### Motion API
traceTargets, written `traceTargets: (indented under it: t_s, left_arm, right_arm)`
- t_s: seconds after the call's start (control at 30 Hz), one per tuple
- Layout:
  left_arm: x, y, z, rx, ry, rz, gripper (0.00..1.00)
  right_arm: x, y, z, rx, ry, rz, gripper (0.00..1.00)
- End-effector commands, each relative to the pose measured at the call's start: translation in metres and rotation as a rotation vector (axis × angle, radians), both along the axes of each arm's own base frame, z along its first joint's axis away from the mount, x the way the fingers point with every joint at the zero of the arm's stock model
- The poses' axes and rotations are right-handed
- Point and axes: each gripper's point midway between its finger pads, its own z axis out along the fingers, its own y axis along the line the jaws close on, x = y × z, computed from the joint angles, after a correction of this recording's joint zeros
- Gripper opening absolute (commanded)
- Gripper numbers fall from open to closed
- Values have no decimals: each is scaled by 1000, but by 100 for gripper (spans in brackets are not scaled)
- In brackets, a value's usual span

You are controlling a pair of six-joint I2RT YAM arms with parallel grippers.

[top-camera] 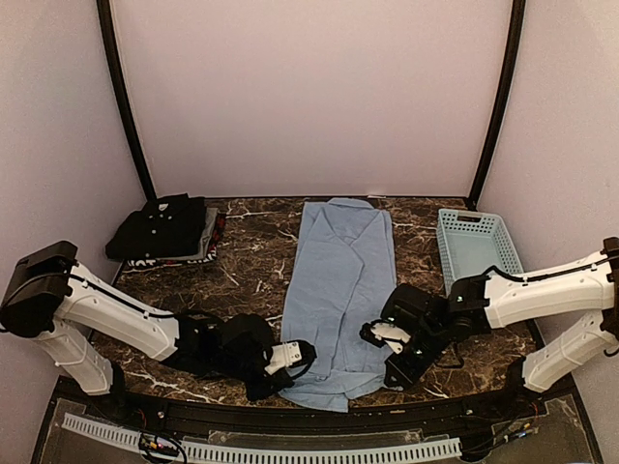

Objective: Fold and stack the long sleeve shirts
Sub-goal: Pick up the rectangle-folded shirt from the center of the board.

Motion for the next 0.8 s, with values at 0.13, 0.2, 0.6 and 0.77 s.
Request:
traceTargets:
  t_s: [0.13,0.2,0.6,0.77]
  left_arm:
    - [-52,1,28,62,257,15,0]
    - [-68,3,31,89,321,10,0]
    - [-7,-11,129,-225,475,83,0]
    - [65,-13,150,-336,474,191,0]
  right_arm:
    - [-41,7,15,95,99,44,0]
    - [-52,7,19,102,124,65,0]
    - [16,17,71,139,-18,-10,0]
    - [73,15,75,74,-53,-38,0]
